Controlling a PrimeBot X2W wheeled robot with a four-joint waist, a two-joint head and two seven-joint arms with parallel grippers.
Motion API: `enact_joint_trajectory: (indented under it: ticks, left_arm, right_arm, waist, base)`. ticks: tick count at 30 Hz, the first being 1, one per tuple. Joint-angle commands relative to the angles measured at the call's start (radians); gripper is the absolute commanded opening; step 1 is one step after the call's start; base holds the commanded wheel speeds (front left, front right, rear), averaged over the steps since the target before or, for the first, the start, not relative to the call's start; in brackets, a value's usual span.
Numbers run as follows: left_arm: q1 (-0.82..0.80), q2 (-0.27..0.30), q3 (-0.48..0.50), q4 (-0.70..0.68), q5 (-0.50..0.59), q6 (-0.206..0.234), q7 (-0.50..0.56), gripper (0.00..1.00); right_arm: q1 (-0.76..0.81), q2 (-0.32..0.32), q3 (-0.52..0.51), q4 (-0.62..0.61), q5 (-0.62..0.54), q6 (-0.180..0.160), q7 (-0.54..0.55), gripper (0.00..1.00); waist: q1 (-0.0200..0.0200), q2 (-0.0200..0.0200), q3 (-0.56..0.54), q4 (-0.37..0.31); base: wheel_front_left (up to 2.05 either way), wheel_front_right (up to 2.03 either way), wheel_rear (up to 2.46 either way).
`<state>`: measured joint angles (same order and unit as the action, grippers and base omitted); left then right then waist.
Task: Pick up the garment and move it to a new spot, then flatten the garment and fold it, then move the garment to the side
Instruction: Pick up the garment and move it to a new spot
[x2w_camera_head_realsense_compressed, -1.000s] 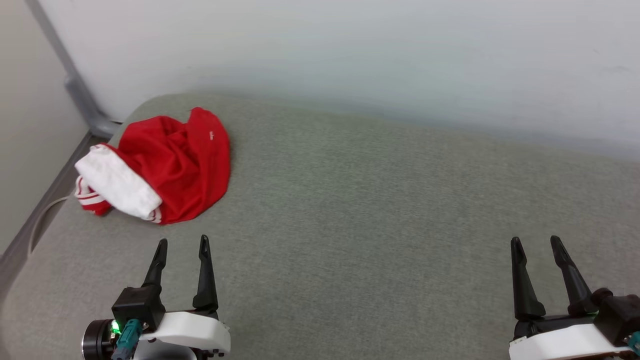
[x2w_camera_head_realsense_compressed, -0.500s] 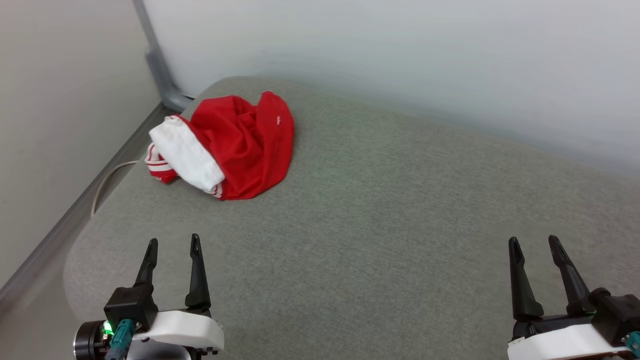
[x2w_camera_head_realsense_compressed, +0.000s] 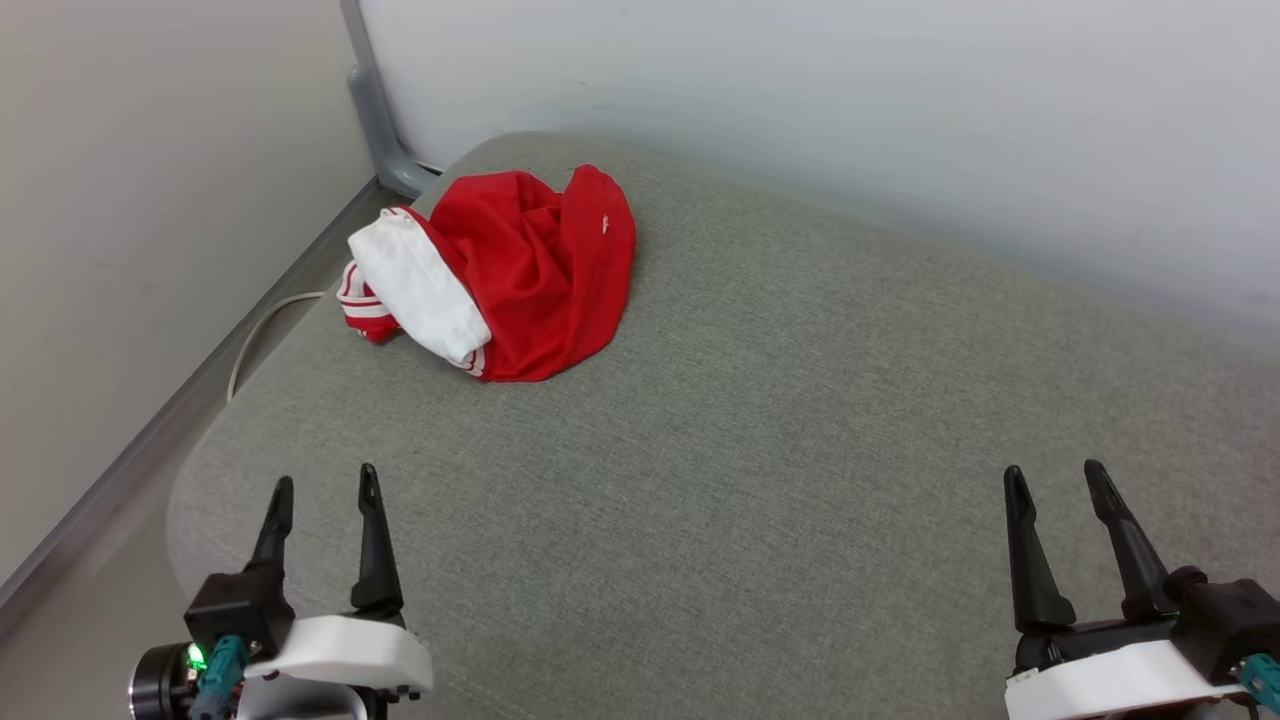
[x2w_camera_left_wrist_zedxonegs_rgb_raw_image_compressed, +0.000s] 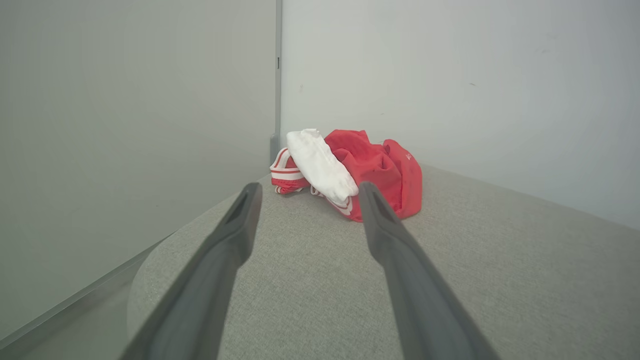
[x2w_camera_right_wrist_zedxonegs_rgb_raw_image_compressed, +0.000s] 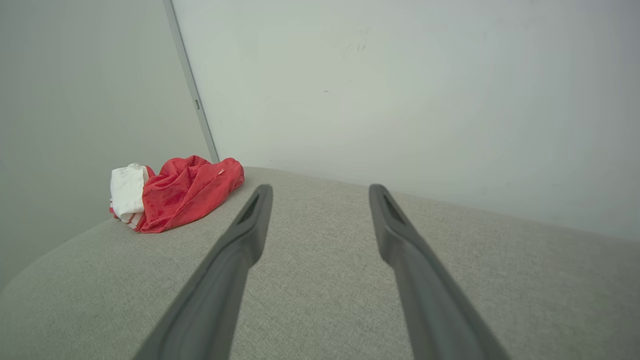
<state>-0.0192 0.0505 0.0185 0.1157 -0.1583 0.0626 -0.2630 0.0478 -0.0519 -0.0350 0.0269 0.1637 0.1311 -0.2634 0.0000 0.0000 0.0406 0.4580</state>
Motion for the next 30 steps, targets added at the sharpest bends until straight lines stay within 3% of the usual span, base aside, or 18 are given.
enact_joint_trajectory:
  ticks: [1, 10, 14, 16, 25, 30]
  left_arm:
    - [-0.018, 0.000, 0.009, 0.000, -0.001, 0.000, -0.003, 1.00]
    - [-0.188, 0.029, 0.140, 0.010, 0.020, -0.071, -0.003, 1.00]
    - [-0.331, 0.058, 0.207, 0.032, 0.007, -0.109, -0.003, 1.00]
    - [-0.408, 0.100, 0.235, 0.055, 0.015, -0.127, -0.003, 1.00]
    - [-0.680, 0.207, 0.244, 0.224, -0.005, -0.171, 0.001, 1.00]
    - [-0.792, 0.280, 0.222, 0.381, -0.095, -0.189, 0.115, 1.00]
  right_arm:
    - [-0.011, 0.003, 0.003, -0.004, -0.005, -0.001, -0.002, 1.00]
    - [-0.060, 0.003, 0.005, -0.046, -0.048, -0.001, -0.002, 1.00]
    - [-0.093, 0.003, -0.002, -0.082, -0.080, -0.001, -0.002, 1.00]
    - [-0.112, 0.003, 0.000, -0.102, -0.099, -0.001, -0.002, 1.00]
    - [-0.178, 0.003, -0.011, -0.193, -0.164, -0.001, -0.002, 1.00]
    - [-0.194, 0.003, -0.020, -0.238, -0.186, -0.001, -0.002, 1.00]
  waist:
    - [0.0000, 0.0000, 0.006, -0.009]
    - [0.0000, 0.0000, 0.092, -0.104]
    - [0.0000, 0.0000, 0.166, -0.143]
    - [0.0000, 0.0000, 0.206, -0.163]
    - [0.0000, 0.0000, 0.339, -0.218]
    - [0.0000, 0.0000, 0.387, -0.239]
  base:
    - [0.00, 0.00, 0.00]
    - [0.00, 0.00, 0.00]
    - [0.00, 0.00, 0.00]
    - [0.00, 0.00, 0.00]
    - [0.00, 0.00, 0.00]
    - [0.00, 0.00, 0.00]
